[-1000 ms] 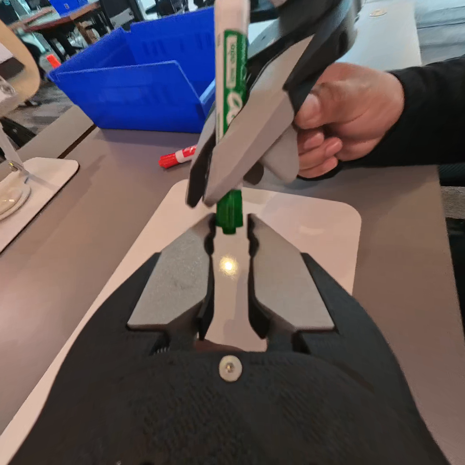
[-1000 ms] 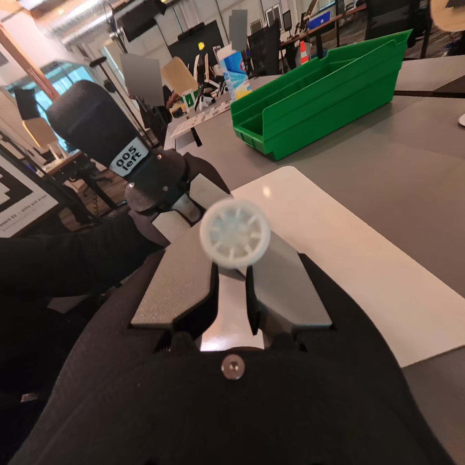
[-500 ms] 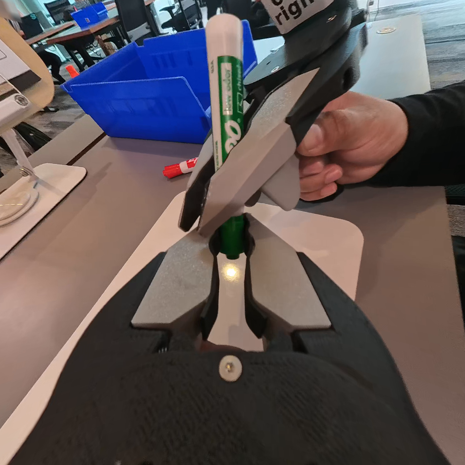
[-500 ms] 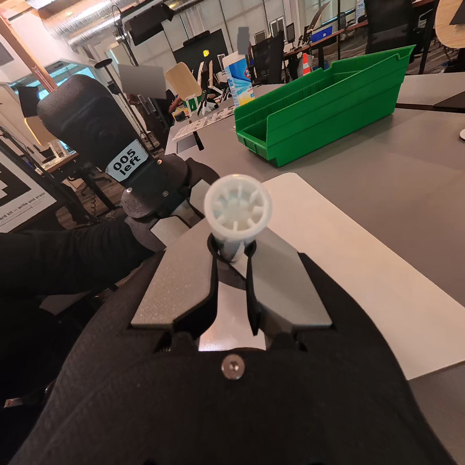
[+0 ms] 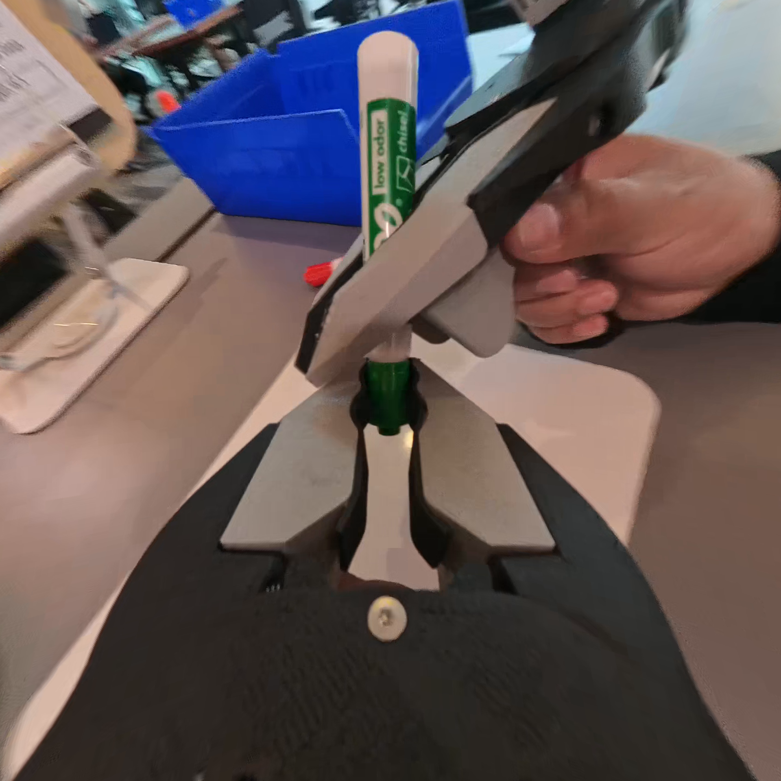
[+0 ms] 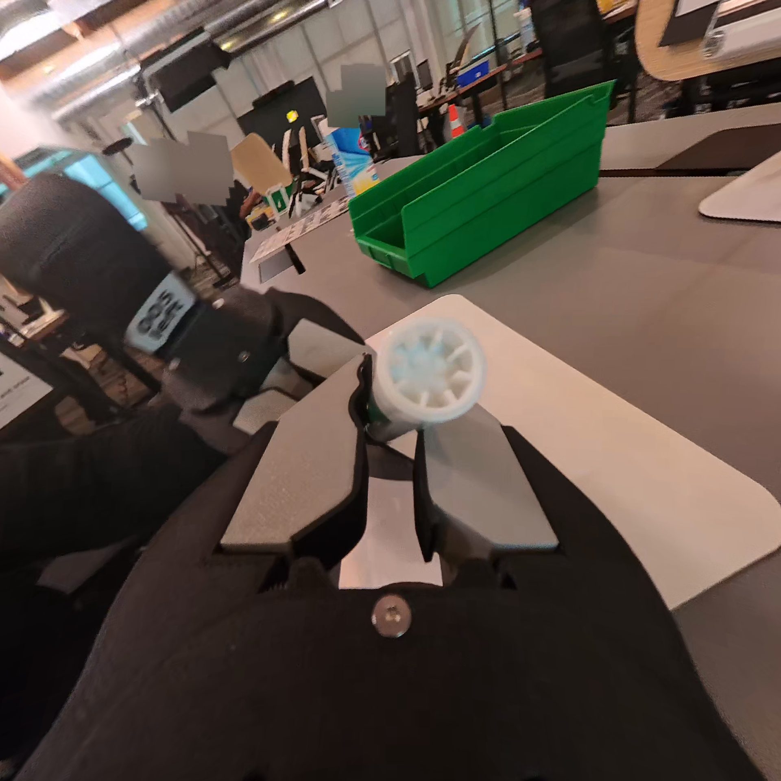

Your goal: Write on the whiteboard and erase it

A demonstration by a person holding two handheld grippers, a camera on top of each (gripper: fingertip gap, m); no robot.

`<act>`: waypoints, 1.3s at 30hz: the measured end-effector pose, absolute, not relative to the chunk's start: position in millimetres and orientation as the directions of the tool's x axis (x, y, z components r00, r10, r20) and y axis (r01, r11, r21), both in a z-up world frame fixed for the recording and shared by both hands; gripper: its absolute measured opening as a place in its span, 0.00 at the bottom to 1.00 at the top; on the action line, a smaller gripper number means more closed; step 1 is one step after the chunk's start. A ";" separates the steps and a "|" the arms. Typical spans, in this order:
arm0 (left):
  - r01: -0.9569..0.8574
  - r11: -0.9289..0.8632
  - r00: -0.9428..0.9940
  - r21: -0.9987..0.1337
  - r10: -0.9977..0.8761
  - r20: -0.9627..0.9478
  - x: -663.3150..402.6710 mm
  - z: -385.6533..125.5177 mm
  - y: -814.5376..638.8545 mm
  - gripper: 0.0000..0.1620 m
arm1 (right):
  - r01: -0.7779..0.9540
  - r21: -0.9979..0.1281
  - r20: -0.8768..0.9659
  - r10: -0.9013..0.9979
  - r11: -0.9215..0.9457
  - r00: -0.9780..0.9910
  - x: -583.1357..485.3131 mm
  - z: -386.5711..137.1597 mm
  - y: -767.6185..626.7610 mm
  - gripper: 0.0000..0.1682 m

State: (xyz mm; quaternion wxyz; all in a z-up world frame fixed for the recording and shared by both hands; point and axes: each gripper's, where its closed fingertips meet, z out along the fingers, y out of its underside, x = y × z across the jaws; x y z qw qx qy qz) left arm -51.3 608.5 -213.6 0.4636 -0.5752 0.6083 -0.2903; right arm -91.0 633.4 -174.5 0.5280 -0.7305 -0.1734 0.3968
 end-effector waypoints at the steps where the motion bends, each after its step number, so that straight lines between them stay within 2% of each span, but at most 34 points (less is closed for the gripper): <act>1: -0.453 0.224 0.140 -0.863 -0.938 -0.317 -50.1 -213.1 614.9 0.08 | -0.185 -0.905 -0.406 0.650 -0.383 0.642 -88.2 -174.8 636.7 0.08; 3: -0.515 0.346 0.239 -0.784 -0.821 -0.519 -49.6 -209.1 630.3 0.08 | -0.259 -0.886 -0.453 0.600 -0.384 0.660 -83.0 -172.4 644.2 0.09; 6: -0.677 0.510 0.284 -0.530 -0.484 -0.828 -55.1 -197.9 650.7 0.08 | -0.369 -0.838 -0.544 0.550 -0.403 0.634 -80.2 -169.7 651.8 0.08; 7: -0.688 0.512 0.280 -0.514 -0.466 -0.840 -55.4 -198.2 652.3 0.09 | -0.366 -0.835 -0.548 0.552 -0.411 0.628 -80.5 -170.5 651.8 0.08; 8: -0.668 0.504 0.284 -0.547 -0.506 -0.814 -55.0 -198.7 650.5 0.08 | -0.352 -0.841 -0.538 0.568 -0.411 0.623 -81.3 -169.5 650.1 0.08; 11: -0.560 0.375 0.257 -0.739 -0.769 -0.585 -52.6 -205.2 634.1 0.08 | -0.247 -0.887 -0.452 0.624 -0.391 0.637 -85.0 -170.7 642.2 0.08; 14: -0.483 0.123 0.099 -0.867 -0.976 -0.193 -51.5 -205.8 605.9 0.08 | -0.193 -0.915 -0.398 0.709 -0.355 0.582 -92.3 -161.1 630.5 0.07; 17: -0.490 -0.061 -0.119 -0.870 -0.984 0.136 -58.2 -200.9 578.0 0.08 | -0.166 -0.933 -0.358 0.770 -0.319 0.528 -104.9 -152.1 618.0 0.08; 21: -0.460 -0.152 -0.230 -0.875 -0.931 0.283 -63.5 -192.8 567.1 0.08 | -0.188 -0.930 -0.368 0.800 -0.316 0.475 -109.1 -146.8 613.5 0.08; 23: -0.447 -0.138 -0.193 -0.884 -0.950 0.246 -63.0 -195.7 576.4 0.08 | -0.206 -0.904 -0.428 0.767 -0.376 0.478 -106.1 -154.4 622.0 0.09; 27: -0.519 0.068 -0.038 -0.852 -0.998 -0.056 -60.5 -215.5 600.3 0.08 | -0.230 -0.853 -0.519 0.713 -0.468 0.471 -101.0 -169.0 632.4 0.09; 31: -0.568 0.250 -0.023 -0.784 -0.957 -0.289 -65.9 -221.8 613.6 0.09 | -0.207 -0.787 -0.614 0.709 -0.581 0.347 -101.9 -173.3 624.0 0.18; 36: -0.567 0.289 0.040 -0.772 -0.926 -0.375 -63.5 -216.4 620.9 0.08 | -0.247 -0.837 -0.546 0.711 -0.489 0.444 -94.6 -168.6 635.5 0.10; 39: -0.535 0.250 0.075 -0.807 -0.937 -0.341 -56.9 -211.5 617.7 0.08 | -0.327 -0.856 -0.516 0.693 -0.400 0.504 -85.1 -157.5 644.7 0.11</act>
